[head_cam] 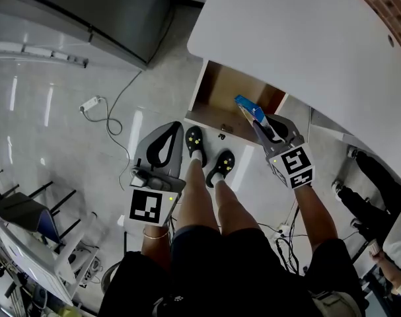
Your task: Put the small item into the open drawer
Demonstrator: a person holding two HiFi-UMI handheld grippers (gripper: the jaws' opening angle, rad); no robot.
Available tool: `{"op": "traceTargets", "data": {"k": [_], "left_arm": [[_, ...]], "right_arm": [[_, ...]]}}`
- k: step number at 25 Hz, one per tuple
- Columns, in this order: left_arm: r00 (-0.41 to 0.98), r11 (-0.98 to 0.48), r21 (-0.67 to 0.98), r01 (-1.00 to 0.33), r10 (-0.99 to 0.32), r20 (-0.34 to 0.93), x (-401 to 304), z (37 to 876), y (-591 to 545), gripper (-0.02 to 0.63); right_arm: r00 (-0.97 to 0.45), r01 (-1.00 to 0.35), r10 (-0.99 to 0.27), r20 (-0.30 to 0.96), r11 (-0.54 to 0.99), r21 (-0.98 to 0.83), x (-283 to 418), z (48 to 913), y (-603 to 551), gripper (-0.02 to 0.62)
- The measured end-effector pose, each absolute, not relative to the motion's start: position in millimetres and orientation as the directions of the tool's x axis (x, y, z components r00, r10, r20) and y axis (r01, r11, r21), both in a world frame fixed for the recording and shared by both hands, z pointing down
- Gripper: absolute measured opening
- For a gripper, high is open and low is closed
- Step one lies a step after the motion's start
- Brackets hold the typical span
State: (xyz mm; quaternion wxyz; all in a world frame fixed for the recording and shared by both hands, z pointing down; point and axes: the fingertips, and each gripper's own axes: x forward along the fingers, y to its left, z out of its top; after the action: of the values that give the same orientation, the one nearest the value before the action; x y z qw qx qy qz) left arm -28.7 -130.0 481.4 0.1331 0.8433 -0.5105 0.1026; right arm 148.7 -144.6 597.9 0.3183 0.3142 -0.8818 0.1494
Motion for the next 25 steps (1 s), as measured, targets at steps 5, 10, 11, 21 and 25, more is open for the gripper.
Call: {"op": "traceTargets", "data": {"k": [5,10,11,21,25], "left_arm": [[0.455,-0.439,0.124,-0.89,-0.832,0.319,-30,493,-132,-0.003],[0.447,-0.423,0.146,-0.894,-0.832,0.328,-35,501,-137,-0.003],[0.447,-0.422,0.148,-0.894,-0.832,0.329,-35,502,-137,-0.003],[0.437,-0.406,0.161,-0.9,-0.832,0.342,-41,512,-138,-0.003],[0.434,-0.402,0.163,-0.901,-0.83,0.349,-45,516,-139,-0.003]], "right_arm": [[-0.592,-0.636,-0.435,0.679,0.769,-0.063,146,616,-148,0.095],[-0.578,-0.618,-0.399,0.712,0.784,-0.063,141,636,-152,0.095],[-0.575,-0.614,-0.393,0.718,0.787,-0.061,141,640,-153,0.095],[-0.548,-0.546,-0.289,0.785,0.835,-0.073,131,679,-149,0.095],[-0.538,-0.537,-0.269,0.799,0.84,-0.079,127,691,-153,0.095]]}}
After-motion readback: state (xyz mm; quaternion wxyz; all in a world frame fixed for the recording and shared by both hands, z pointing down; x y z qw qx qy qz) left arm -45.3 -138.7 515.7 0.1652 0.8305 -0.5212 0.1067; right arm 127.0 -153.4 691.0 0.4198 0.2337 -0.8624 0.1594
